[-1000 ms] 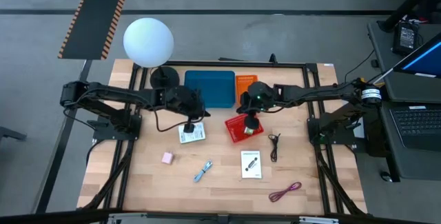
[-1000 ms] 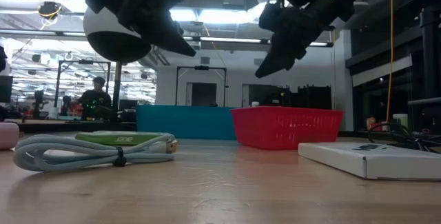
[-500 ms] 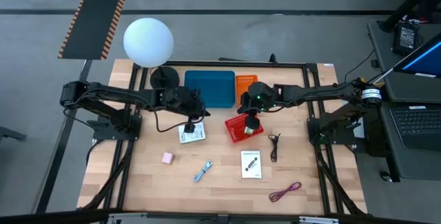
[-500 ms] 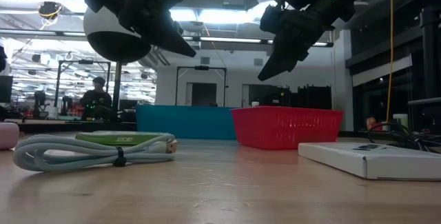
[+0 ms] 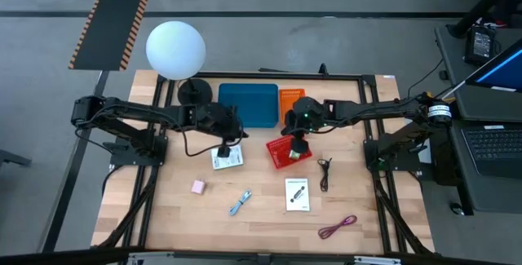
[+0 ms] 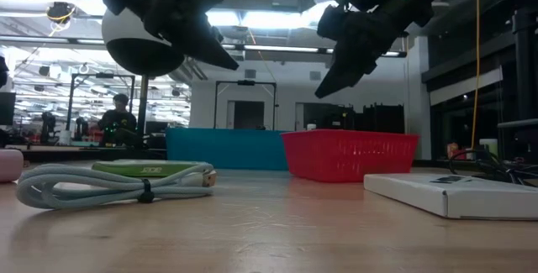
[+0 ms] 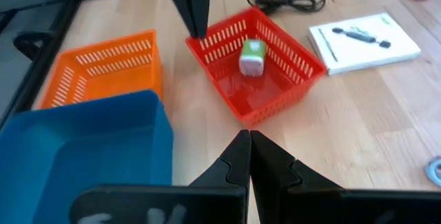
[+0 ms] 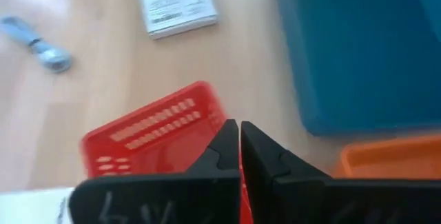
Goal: Pick and place items into bin
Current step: Put the black charger cable into the orange bin
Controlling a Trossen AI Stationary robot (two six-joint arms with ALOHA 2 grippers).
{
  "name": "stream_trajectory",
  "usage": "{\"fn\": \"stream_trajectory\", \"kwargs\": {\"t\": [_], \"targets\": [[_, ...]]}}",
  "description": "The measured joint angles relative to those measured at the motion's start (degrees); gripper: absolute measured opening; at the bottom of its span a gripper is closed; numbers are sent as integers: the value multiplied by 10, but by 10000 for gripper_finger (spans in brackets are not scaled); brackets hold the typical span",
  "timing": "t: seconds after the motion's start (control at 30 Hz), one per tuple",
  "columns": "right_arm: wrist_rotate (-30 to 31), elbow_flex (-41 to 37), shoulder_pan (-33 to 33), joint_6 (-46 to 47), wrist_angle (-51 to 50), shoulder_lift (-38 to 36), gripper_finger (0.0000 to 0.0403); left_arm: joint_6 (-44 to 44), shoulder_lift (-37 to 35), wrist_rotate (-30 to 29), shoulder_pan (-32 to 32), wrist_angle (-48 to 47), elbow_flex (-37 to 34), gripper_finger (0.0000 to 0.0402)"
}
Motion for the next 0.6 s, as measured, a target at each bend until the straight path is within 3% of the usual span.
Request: {"fn": "stream_trajectory", "kwargs": {"t": [0.1,0.27,0.6], "targets": [[-42,0,13,-33,8,0,0,32,0,25,0,-32,0,3],[-47,0,34,-64,38,0,0,75,0,72,0,-40,0,2],[-44,0,39,-65,44,0,0,82,0,75,0,-40,0,3]]}}
